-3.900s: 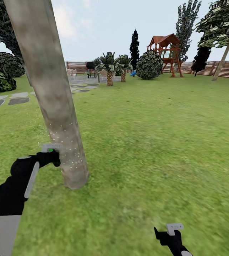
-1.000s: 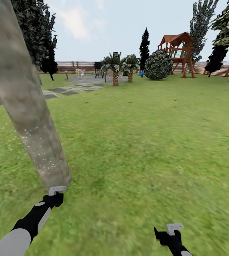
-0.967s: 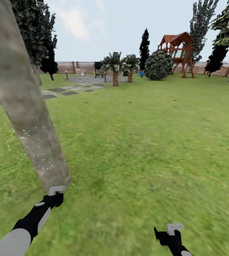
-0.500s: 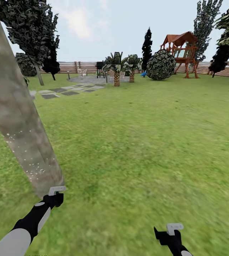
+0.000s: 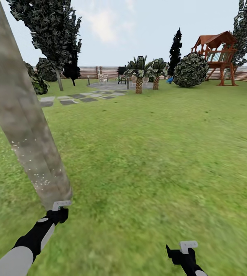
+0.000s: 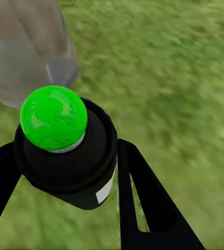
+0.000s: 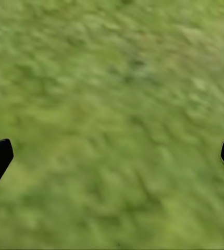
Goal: In the garden, pick up the pesticide atomizer on the floor and spray pesticide onto both trees until each tree trunk is fully covered.
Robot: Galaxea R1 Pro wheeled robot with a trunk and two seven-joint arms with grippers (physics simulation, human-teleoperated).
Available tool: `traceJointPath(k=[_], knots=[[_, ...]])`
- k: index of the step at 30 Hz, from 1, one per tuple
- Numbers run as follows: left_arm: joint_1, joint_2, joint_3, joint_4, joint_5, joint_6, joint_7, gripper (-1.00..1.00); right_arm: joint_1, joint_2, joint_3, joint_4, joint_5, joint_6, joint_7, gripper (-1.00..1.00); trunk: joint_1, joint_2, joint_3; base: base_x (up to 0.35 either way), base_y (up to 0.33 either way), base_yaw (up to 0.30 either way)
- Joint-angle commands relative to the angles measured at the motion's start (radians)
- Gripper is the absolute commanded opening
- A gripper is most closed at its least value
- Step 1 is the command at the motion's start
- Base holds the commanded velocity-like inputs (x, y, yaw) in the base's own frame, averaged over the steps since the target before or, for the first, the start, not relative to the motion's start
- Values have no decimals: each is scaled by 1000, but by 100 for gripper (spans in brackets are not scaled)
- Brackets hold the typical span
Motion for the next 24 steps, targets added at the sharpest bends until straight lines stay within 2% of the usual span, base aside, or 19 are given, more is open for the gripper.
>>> traceJointPath(k=[1, 12, 24], knots=[[0, 0, 0, 0, 0, 0, 0, -100, 0, 0, 0, 0, 0, 0, 0, 100, 0, 0, 0, 115, -258, 10], [0, 0, 0, 0, 0, 0, 0, -100, 0, 0, 0, 0, 0, 0, -3, 100, 0, 0, 0, 115, -258, 11], [0, 0, 0, 0, 0, 0, 0, -100, 0, 0, 1, 0, 0, 0, -3, 100, 0, 0, 0, 123, -258, 242]])
